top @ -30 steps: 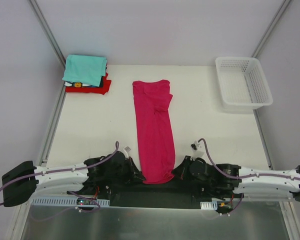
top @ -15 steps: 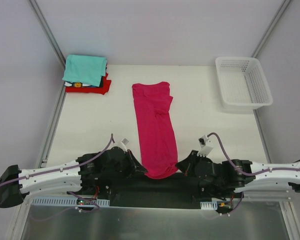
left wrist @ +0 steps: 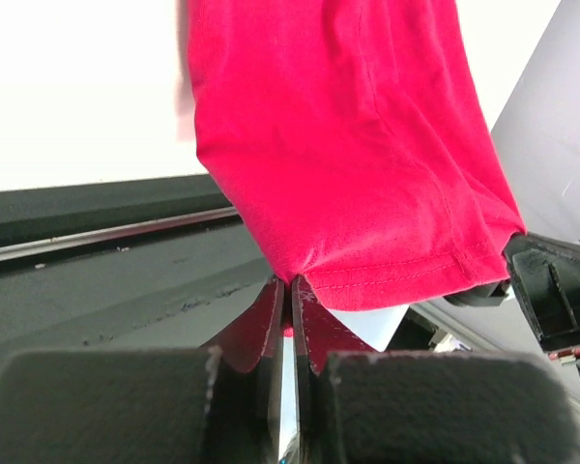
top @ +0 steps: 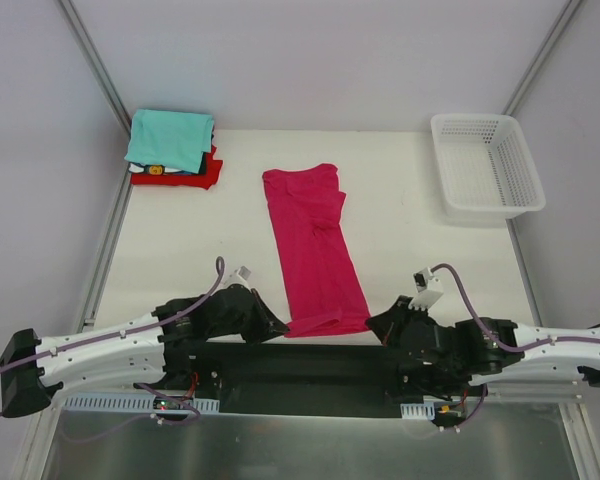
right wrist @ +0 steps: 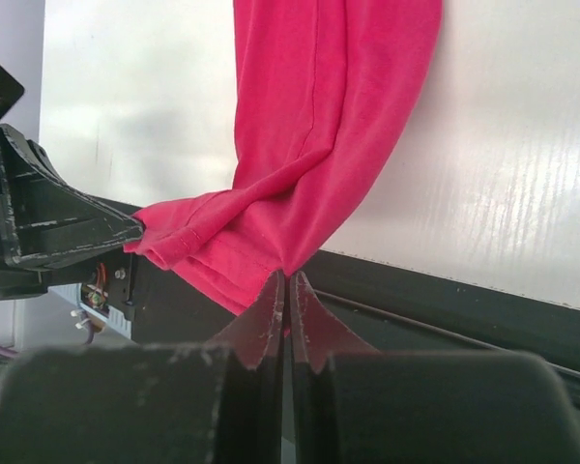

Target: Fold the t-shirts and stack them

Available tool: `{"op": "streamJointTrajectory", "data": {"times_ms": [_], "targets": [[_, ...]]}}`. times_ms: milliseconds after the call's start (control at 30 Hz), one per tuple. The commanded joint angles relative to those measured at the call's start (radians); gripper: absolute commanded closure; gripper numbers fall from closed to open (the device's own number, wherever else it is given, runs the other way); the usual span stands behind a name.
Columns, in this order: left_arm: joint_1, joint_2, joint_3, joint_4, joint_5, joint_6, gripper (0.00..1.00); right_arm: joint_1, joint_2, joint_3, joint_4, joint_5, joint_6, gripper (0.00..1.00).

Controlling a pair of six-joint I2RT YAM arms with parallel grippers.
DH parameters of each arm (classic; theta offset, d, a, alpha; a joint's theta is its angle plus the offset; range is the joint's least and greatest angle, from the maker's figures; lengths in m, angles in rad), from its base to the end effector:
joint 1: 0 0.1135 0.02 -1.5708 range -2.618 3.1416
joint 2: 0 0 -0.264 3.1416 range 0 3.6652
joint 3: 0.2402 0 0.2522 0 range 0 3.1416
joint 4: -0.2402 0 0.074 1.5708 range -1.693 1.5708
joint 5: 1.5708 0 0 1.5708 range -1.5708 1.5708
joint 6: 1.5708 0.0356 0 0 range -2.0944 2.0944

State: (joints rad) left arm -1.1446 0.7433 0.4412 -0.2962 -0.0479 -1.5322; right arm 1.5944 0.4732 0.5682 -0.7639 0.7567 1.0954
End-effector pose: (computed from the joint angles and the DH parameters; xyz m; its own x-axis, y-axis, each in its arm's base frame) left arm 0.0710 -0.1522 0.2148 -0.9015 -0.4288 -0.0588 -0.1982 0.5298 -0.8246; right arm 0.0220 0.1021 0.2548 -0.6509 0.1797 -0.7376 -0.3515 0.7898 0.5027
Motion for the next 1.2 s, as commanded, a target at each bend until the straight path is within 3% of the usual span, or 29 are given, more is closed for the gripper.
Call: {"op": "streamJointTrajectory", "data": {"times_ms": [0,467,933,1167], "targets": [[0.034,0.031,0.060,-0.046,-0.041,0.067,1.00,-0.026,0.033,0.067,-0.029,0.063,-0.051,1.00],[0.108,0.094,0.131,-0.044,-0.017,0.155,1.00,-0.325,0.206,0.102,0.250,-0.204,-0.310,1.00],[0.230,0.128,0.142,-0.035,0.046,0.248,1.00,-0.444,0.249,0.124,0.293,-0.304,-0.394,1.00],[0.345,0.223,0.203,-0.003,0.117,0.359,1.00,-0.595,0.300,0.134,0.359,-0.408,-0.474,1.00]]}}
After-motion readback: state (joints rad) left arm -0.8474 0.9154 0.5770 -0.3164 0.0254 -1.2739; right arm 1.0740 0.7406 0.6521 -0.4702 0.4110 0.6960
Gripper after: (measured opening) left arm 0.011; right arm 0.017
